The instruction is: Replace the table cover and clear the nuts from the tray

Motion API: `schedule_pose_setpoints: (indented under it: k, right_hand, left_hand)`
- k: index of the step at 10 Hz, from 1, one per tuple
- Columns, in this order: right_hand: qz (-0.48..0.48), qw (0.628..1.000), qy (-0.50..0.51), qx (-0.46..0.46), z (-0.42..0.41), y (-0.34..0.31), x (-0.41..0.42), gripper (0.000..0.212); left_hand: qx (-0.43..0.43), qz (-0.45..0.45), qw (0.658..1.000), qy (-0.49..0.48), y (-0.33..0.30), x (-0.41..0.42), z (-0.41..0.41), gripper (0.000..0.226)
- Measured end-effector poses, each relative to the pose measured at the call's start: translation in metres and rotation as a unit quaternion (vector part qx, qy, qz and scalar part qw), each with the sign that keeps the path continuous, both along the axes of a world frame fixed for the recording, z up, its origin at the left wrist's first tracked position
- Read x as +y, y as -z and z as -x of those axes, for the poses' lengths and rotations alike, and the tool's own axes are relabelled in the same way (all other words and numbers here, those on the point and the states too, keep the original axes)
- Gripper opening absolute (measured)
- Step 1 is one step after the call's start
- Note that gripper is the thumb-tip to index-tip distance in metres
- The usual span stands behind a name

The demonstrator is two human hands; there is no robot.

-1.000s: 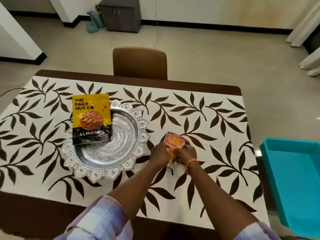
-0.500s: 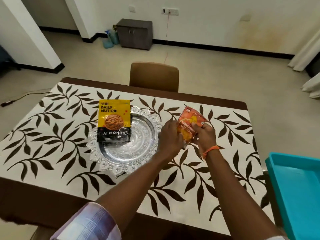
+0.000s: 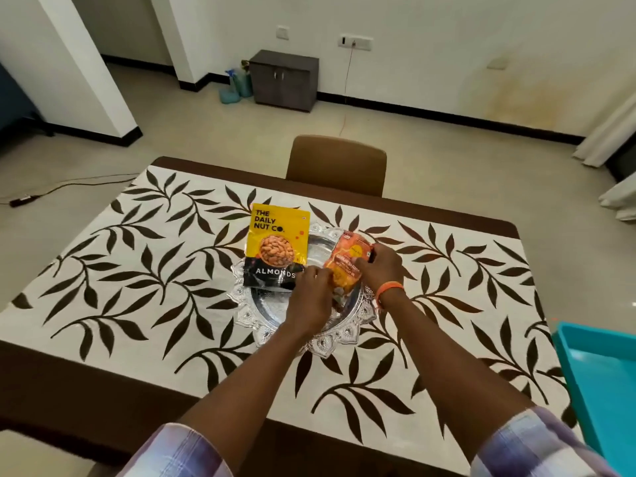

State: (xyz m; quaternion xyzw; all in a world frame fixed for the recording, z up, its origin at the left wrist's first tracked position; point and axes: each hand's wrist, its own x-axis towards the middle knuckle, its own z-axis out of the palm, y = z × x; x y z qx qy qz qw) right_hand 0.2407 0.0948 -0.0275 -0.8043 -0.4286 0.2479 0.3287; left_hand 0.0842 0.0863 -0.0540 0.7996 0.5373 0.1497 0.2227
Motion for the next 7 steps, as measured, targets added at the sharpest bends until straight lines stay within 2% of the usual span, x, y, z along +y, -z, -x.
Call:
schedule_pose_setpoints:
  k: [1, 2, 3, 5, 7]
  right_hand:
    - [-0.014, 0.999, 0.021, -0.042, 0.000, -0.003, -0.001, 0.028]
    - [-0.008, 0.999, 0.041, -0.020, 0.003, 0.004, 0.000, 0.048]
    - [-0.005, 0.997, 0.078, -0.003, 0.009, 0.007, -0.006, 0.067]
    - [-0.025, 0.995, 0.101, 0.010, 0.013, 0.008, -0.032, 0.066]
    - [-0.068, 0.992, 0.102, -0.008, 0.001, 0.004, -0.081, 0.063]
  left_hand:
    - [0.003, -0.013, 1.000, 0.014, 0.003, 0.001, -0.001, 0.041]
    - [0.006, -0.019, 1.000, 0.019, 0.003, 0.003, 0.001, 0.040]
    - [0.037, -0.064, 0.997, 0.021, 0.005, 0.003, 0.006, 0.039]
    - [0.003, -0.033, 0.999, 0.016, 0.006, -0.007, 0.013, 0.056]
    - [-0.024, -0.070, 0.997, 0.010, -0.008, -0.039, 0.015, 0.059]
